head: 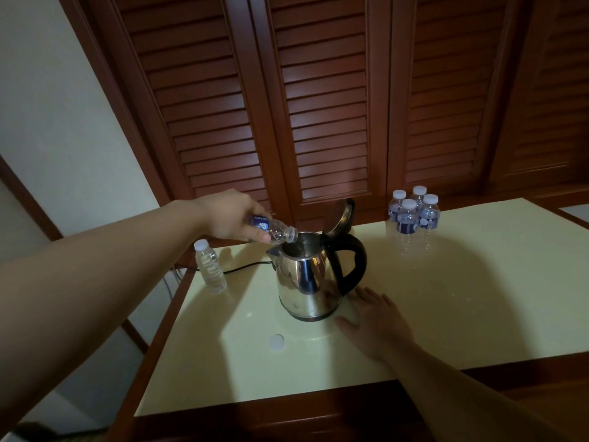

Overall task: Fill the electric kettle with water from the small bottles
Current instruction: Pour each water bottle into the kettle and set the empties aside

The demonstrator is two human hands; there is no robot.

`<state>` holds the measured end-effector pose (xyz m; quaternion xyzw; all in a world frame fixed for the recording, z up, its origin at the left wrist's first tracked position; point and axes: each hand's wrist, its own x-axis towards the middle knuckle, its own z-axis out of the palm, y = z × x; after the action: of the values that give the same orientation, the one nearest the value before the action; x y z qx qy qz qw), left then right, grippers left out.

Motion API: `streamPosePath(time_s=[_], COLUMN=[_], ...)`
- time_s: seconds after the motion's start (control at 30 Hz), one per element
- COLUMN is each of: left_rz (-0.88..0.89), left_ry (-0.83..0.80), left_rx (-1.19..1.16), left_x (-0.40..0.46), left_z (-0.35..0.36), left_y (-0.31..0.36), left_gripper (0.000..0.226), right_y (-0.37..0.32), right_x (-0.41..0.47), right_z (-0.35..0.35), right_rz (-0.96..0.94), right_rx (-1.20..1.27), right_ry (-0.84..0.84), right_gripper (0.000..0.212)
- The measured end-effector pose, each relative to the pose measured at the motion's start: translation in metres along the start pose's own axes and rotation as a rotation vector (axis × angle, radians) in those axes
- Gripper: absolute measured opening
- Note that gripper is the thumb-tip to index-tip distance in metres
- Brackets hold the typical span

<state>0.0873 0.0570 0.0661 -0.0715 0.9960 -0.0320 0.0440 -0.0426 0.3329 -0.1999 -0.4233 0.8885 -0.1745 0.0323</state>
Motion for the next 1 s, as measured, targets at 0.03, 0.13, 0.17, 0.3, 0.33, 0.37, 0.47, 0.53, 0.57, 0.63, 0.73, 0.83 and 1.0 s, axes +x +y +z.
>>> streamPosePath(time_s=[0.03,0.13,0.17,0.3,0.33,0.37,0.47,0.53,0.57,0.63,0.73,0.83,1.0], left_rz=[0.005,0.005,0.010,0.012,0.008,0.007,0.016,0.022,0.021,0.013,0.004,-0.039,-0.129], left_ry=[-0.004,-0.029,-0.034,-0.060,-0.067,-0.073,-0.082,-0.078,-0.076,-0.071,-0.024,0.079,0.325], left_rx=[0.009,0.028,0.041,0.134,0.153,0.164,0.186,0.206,0.208,0.183,0.108,-0.072,-0.403], left_x=[0.000,0.002,0.003,0.003,0.003,0.003,0.003,0.003,0.003,0.002,-0.001,-0.010,-0.033], left_z=[-0.001,-0.004,-0.005,-0.008,-0.008,-0.008,-0.009,-0.011,-0.012,-0.012,-0.003,0.016,0.061], left_y=[0.001,0.007,0.008,0.014,0.014,0.014,0.015,0.016,0.017,0.018,0.013,0.007,0.006], left_gripper=[0.056,0.058,0.058,0.060,0.060,0.060,0.063,0.064,0.063,0.061,0.056,0.054,0.061], right_y=[0.000,-0.001,-0.001,0.000,0.000,0.000,0.001,0.001,0.001,0.001,0.000,-0.001,-0.002], right_x=[0.000,0.000,0.000,-0.001,0.000,0.000,0.001,0.001,0.001,0.001,0.000,-0.001,-0.002], right_z=[0.000,0.000,0.000,0.001,0.002,0.002,0.003,0.002,0.002,0.002,0.001,-0.002,-0.004], right_rz=[-0.001,-0.003,-0.004,-0.001,0.004,0.007,0.009,0.010,0.010,0.009,0.004,-0.004,0.000], right_rx=[-0.002,-0.015,-0.014,-0.007,-0.001,0.001,-0.002,-0.008,-0.010,-0.006,-0.002,0.000,0.000], right_ry=[0.004,0.016,0.016,0.024,0.020,0.016,0.003,0.004,0.008,0.008,0.007,0.006,0.007], right_gripper=[0.080,0.079,0.079,0.079,0.080,0.080,0.081,0.081,0.081,0.080,0.080,0.077,0.078])
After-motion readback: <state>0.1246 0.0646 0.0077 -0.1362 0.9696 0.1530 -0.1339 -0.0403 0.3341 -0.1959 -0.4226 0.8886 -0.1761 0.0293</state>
